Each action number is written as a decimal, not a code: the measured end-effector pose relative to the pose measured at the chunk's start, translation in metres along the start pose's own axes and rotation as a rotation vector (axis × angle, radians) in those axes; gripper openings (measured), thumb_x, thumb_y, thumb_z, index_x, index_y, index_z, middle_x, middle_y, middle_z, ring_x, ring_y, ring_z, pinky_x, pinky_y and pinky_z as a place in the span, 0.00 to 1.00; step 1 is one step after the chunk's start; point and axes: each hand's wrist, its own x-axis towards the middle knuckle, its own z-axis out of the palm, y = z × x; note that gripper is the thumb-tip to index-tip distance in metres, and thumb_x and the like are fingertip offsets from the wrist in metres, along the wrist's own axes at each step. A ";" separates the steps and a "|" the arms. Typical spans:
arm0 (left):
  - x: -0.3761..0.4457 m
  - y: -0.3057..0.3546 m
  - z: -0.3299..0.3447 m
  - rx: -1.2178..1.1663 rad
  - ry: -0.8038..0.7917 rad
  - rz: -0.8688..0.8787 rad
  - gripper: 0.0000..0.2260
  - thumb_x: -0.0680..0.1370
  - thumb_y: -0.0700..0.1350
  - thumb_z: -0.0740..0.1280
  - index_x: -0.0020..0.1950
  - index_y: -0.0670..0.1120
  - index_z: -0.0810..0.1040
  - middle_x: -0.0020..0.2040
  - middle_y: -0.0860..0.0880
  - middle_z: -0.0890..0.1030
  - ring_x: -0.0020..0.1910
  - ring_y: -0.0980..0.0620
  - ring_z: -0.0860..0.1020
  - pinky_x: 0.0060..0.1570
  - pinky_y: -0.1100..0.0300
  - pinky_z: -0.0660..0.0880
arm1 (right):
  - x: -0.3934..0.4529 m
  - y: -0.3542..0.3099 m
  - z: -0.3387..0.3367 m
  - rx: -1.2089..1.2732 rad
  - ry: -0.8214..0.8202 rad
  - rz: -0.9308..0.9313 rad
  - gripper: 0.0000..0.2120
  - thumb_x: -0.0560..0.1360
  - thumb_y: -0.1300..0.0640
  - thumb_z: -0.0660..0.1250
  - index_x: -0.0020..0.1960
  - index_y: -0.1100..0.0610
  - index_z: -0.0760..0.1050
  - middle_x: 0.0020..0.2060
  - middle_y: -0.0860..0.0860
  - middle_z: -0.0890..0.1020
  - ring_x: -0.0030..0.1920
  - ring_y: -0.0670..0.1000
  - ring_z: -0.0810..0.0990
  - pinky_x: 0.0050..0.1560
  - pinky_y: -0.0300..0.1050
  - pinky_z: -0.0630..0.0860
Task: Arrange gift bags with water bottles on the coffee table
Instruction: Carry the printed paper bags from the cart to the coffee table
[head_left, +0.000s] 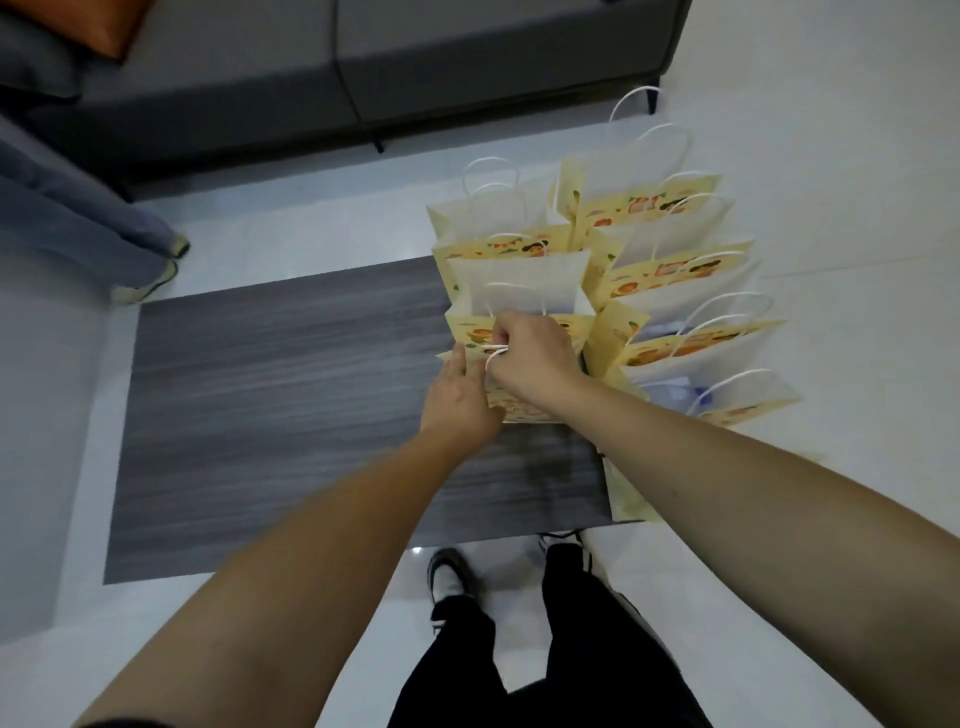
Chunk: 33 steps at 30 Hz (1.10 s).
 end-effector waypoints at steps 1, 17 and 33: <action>-0.001 -0.002 -0.004 -0.009 -0.013 0.006 0.36 0.77 0.54 0.69 0.81 0.47 0.58 0.82 0.41 0.50 0.81 0.44 0.50 0.78 0.49 0.57 | -0.002 -0.002 0.002 0.001 0.016 0.019 0.08 0.70 0.61 0.69 0.43 0.51 0.71 0.41 0.51 0.79 0.44 0.55 0.76 0.38 0.45 0.65; -0.030 -0.036 -0.016 0.047 -0.102 0.286 0.32 0.78 0.48 0.67 0.80 0.46 0.60 0.82 0.43 0.52 0.79 0.41 0.57 0.77 0.51 0.58 | -0.030 -0.021 0.016 -0.041 0.305 0.203 0.04 0.74 0.64 0.66 0.45 0.56 0.78 0.34 0.50 0.75 0.41 0.58 0.76 0.37 0.47 0.70; -0.009 -0.010 -0.027 0.033 -0.091 0.168 0.28 0.80 0.48 0.67 0.79 0.48 0.63 0.82 0.44 0.52 0.78 0.42 0.60 0.73 0.48 0.66 | 0.004 -0.016 -0.003 -0.001 0.237 0.181 0.08 0.73 0.65 0.64 0.43 0.52 0.76 0.41 0.49 0.79 0.43 0.53 0.75 0.40 0.42 0.65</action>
